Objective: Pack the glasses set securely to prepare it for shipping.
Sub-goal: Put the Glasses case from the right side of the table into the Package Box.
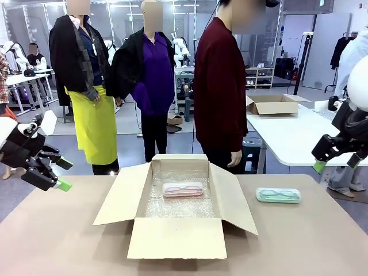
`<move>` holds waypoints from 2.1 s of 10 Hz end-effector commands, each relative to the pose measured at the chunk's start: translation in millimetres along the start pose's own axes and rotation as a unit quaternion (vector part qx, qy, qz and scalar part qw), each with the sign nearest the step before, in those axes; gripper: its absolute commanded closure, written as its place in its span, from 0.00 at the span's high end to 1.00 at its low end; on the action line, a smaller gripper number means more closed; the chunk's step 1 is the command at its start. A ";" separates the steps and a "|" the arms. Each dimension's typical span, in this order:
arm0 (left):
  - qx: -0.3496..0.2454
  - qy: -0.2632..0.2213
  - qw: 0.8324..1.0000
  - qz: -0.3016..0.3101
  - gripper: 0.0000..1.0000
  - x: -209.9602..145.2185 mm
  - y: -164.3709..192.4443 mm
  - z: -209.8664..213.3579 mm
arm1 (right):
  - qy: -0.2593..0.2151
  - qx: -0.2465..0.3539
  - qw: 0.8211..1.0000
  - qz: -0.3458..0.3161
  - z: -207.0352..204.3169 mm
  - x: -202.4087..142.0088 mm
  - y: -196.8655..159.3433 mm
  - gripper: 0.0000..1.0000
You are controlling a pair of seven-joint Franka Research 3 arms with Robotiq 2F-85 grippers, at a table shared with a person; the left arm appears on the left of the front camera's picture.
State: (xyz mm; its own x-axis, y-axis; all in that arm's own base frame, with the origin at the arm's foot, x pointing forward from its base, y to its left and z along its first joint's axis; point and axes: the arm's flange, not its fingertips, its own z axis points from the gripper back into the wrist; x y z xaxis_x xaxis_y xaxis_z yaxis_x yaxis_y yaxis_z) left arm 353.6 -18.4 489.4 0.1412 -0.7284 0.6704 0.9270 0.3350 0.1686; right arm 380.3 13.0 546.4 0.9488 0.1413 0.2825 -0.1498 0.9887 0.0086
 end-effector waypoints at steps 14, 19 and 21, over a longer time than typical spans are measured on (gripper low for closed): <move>-0.007 -0.015 1.000 -0.009 1.00 -1.9 1.8 1.1 | 0.000 0.000 1.000 -0.001 -7.3 4.4 -0.9 1.00; -0.007 -0.015 1.000 -0.009 1.00 -1.9 1.8 1.1 | 0.010 0.003 0.987 0.162 -26.8 88.9 5.2 1.00; -0.007 -0.015 1.000 -0.009 1.00 -1.9 1.8 1.1 | 0.003 0.004 0.967 0.253 -39.4 130.7 4.4 1.00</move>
State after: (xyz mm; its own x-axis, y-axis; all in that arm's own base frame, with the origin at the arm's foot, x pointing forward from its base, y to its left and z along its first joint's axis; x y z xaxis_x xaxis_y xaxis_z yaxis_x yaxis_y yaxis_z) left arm 353.6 -18.3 489.2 0.1393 -0.7261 0.6733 0.9275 0.3339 0.1682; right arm 493.1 47.7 539.2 0.8158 0.5252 0.2421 -0.5186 0.8497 -0.0956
